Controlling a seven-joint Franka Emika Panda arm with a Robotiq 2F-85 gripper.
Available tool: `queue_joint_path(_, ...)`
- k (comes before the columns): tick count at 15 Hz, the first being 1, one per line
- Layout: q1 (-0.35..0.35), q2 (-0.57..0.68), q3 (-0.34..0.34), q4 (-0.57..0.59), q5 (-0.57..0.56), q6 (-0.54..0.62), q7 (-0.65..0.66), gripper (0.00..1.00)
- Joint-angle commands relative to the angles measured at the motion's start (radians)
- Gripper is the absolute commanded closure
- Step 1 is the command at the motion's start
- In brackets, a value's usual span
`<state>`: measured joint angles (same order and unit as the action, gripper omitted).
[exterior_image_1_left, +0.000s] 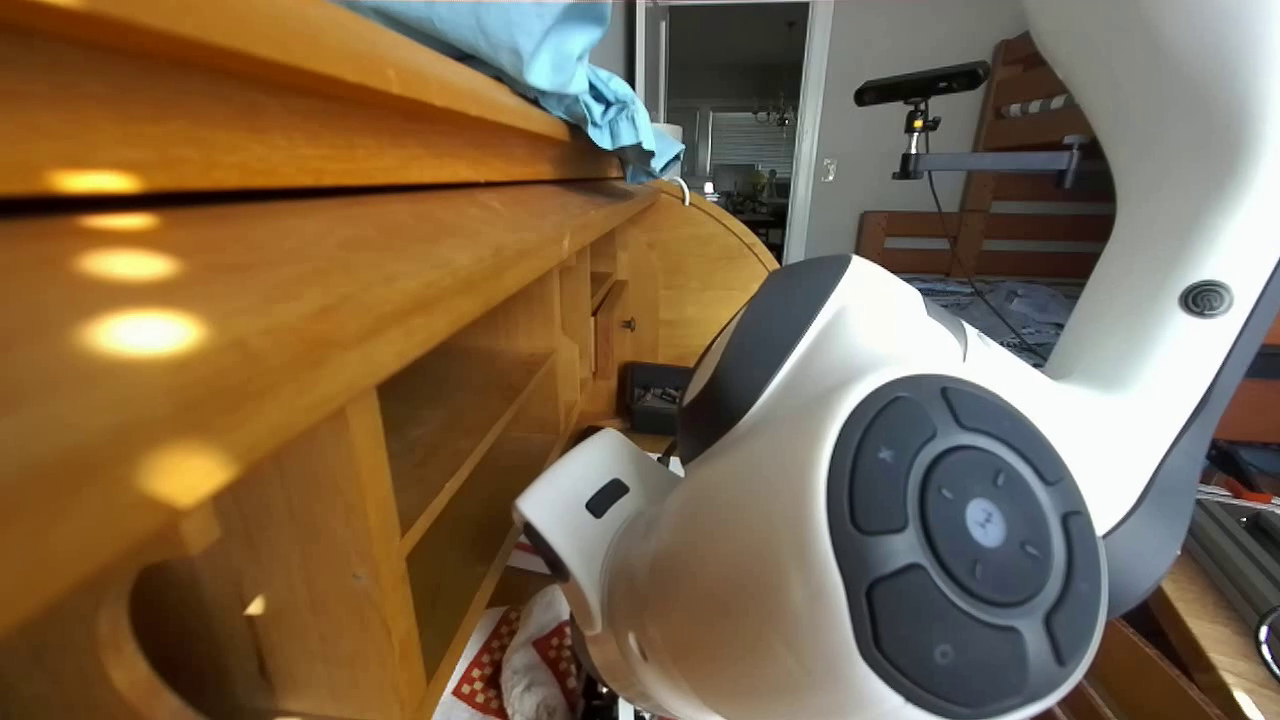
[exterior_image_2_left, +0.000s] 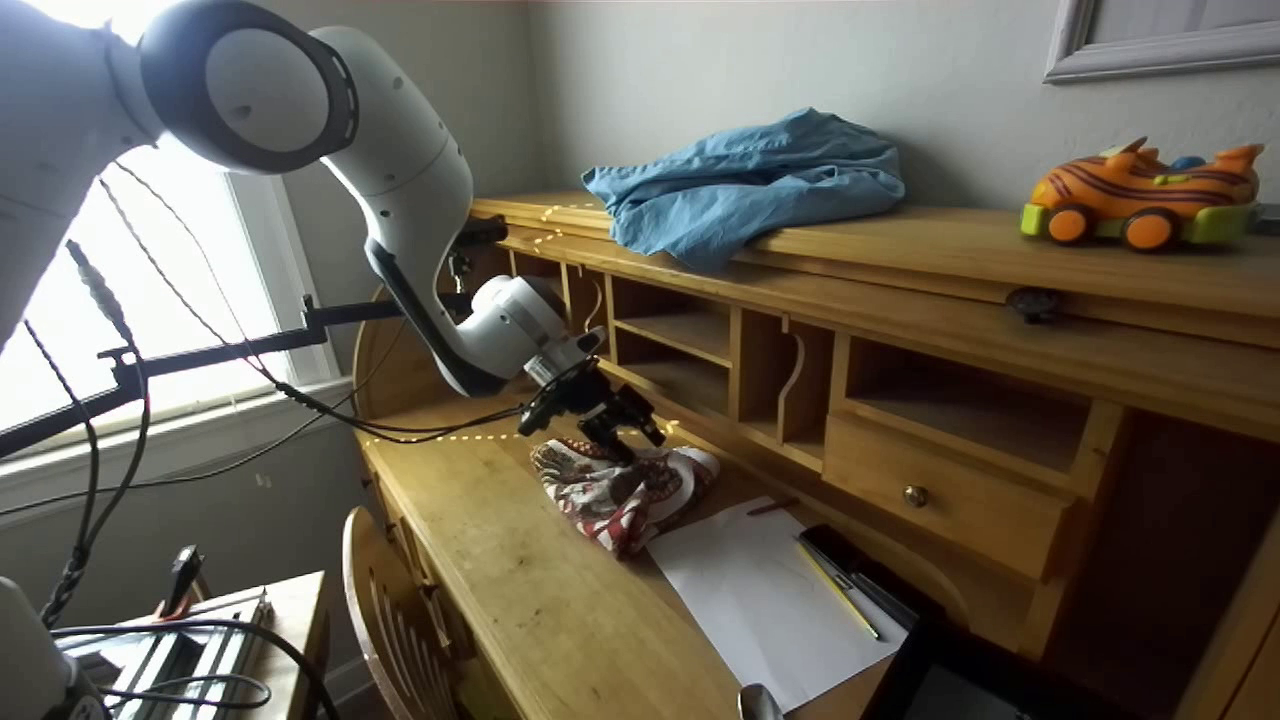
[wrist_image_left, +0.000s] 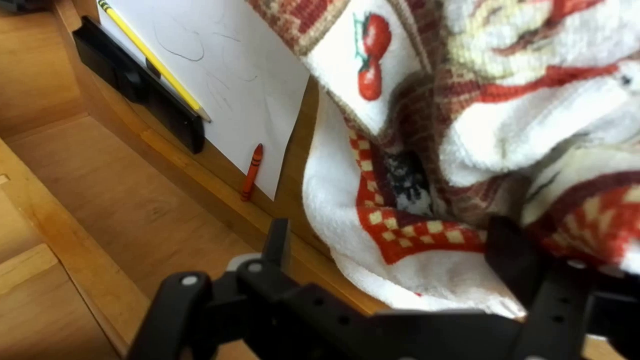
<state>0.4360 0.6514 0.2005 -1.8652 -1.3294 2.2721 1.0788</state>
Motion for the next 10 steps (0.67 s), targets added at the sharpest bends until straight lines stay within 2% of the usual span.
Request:
queue_joint_path(1, -0.022, 0.027, 0.032, 0.032, 0.085, -0.007, -0.040, 0.00)
queue_joint_path(6, -0.043, 0.007, 0.055, 0.005, 0.324, -0.017, -0.093, 0.00)
queue_joint_path(10, -0.031, -0.007, 0.041, -0.013, 0.492, -0.037, -0.098, 0.00)
